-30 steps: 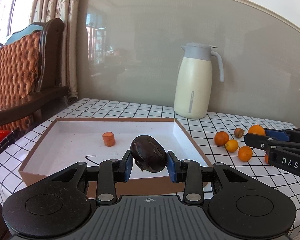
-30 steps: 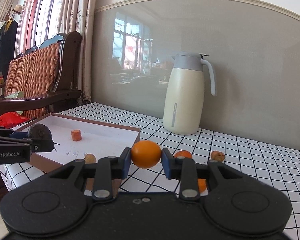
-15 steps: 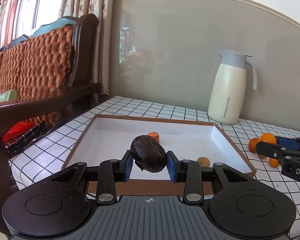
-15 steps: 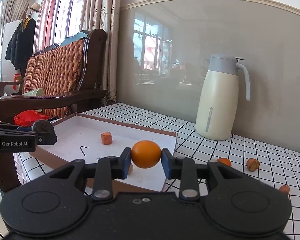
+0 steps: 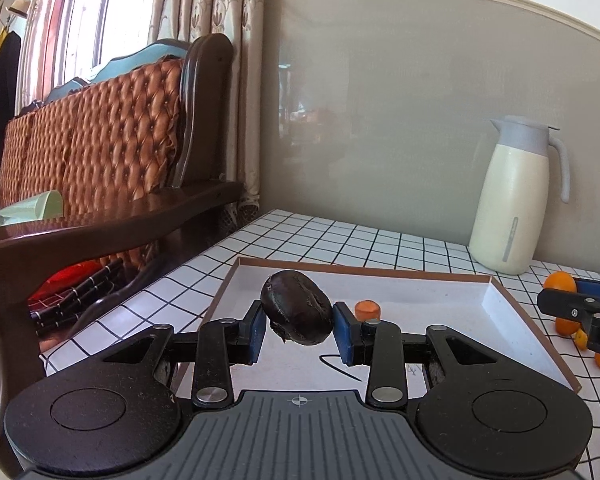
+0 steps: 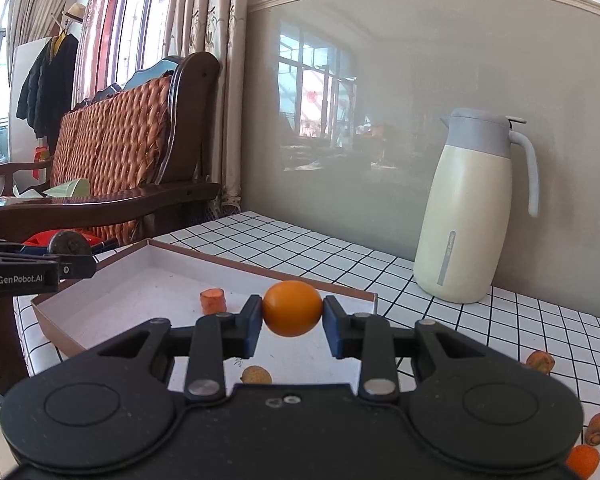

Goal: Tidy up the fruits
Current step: 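Carry the plum and orange over the box and release both inside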

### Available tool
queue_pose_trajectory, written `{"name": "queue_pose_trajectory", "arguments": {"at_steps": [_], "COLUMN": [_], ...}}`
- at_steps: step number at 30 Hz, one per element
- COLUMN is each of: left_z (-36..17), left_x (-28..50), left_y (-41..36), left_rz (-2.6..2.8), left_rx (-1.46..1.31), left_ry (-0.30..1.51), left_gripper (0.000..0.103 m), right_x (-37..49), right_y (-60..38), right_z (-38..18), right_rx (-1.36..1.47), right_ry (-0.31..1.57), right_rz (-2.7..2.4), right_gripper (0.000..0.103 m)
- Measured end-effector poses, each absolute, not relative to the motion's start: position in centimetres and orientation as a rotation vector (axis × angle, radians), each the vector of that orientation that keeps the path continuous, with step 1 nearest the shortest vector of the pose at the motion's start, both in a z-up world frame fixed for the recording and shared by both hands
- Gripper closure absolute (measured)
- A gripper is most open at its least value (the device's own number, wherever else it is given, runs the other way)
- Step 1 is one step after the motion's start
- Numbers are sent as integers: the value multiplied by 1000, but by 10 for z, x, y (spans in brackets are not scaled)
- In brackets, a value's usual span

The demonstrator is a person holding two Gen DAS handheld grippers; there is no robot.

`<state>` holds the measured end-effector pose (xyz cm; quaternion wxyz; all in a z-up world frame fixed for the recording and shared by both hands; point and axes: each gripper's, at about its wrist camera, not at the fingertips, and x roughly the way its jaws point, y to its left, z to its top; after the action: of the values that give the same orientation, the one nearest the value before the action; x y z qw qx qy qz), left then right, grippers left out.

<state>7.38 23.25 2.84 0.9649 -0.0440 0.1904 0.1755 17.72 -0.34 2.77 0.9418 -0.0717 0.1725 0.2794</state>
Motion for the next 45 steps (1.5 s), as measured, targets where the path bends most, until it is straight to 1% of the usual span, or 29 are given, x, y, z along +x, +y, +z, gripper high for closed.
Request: {"name": "queue_pose_trajectory", "arguments": {"at_steps": [12, 28, 30, 31, 32, 33, 34, 35, 37, 40, 45], "left_z": [24, 19, 18, 17, 17, 18, 19, 21, 23, 24, 24], "left_x": [106, 119, 119, 118, 117, 115, 112, 109, 107, 105, 104], "left_y": [258, 272, 275, 275, 274, 274, 275, 274, 272, 270, 273], "left_rz": [400, 427, 444, 464, 497, 520, 519, 513, 532, 519, 518], "left_rx": [-105, -123, -125, -114, -94, -85, -93, -100, -80, -80, -84], "left_ry": [393, 429, 435, 431, 426, 417, 400, 378, 350, 335, 337], "left_gripper": [67, 67, 67, 66, 63, 53, 24, 9, 5, 1, 0], "right_x": [217, 247, 251, 253, 255, 255, 252, 248, 249, 251, 250], "right_y": [9, 24, 27, 29, 31, 32, 30, 27, 24, 21, 21], "right_z": [21, 17, 17, 16, 15, 15, 15, 16, 18, 15, 12], "right_rx": [-127, -131, -132, -143, -163, -178, -176, -161, -149, -135, -141], "right_ry": [377, 443, 451, 458, 473, 465, 428, 387, 385, 387, 399], "right_rz": [585, 600, 604, 618, 623, 606, 579, 563, 545, 538, 531], "right_gripper": [79, 79, 77, 73, 58, 31, 20, 11, 11, 7, 6]}}
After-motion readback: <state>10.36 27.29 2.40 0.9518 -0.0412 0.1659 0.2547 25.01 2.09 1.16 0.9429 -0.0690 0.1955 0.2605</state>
